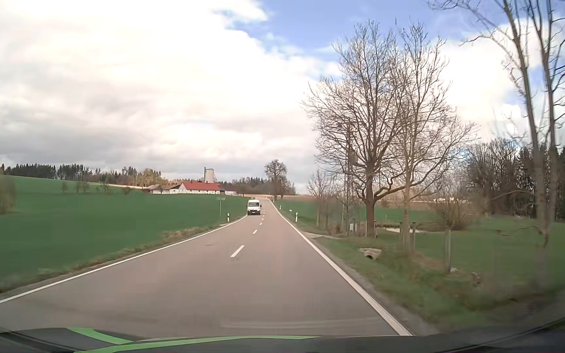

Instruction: Follow the waypoints while adhering to traffic rules and regulations

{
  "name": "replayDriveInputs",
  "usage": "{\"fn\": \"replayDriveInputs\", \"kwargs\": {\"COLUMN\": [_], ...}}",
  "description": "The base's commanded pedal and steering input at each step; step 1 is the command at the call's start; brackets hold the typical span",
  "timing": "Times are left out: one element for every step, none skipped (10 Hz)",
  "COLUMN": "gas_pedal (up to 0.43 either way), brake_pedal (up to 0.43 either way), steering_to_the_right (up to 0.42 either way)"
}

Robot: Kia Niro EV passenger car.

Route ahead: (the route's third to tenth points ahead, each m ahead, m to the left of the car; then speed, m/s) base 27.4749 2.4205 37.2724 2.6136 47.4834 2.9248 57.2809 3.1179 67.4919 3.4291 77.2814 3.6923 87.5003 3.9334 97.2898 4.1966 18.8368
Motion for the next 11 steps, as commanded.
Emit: {"fn": "replayDriveInputs", "kwargs": {"gas_pedal": [0.138, 0.138, 0.138, 0.138, 0.15, 0.15, 0.157, 0.157, 0.169, 0.177, 0.177], "brake_pedal": [0.0, 0.0, 0.0, 0.0, 0.0, 0.0, 0.0, 0.0, 0.0, 0.0, 0.0], "steering_to_the_right": [-0.001, -0.001, -0.001, -0.001, -0.001, -0.001, -0.003, -0.004, -0.004, -0.004, -0.004]}}
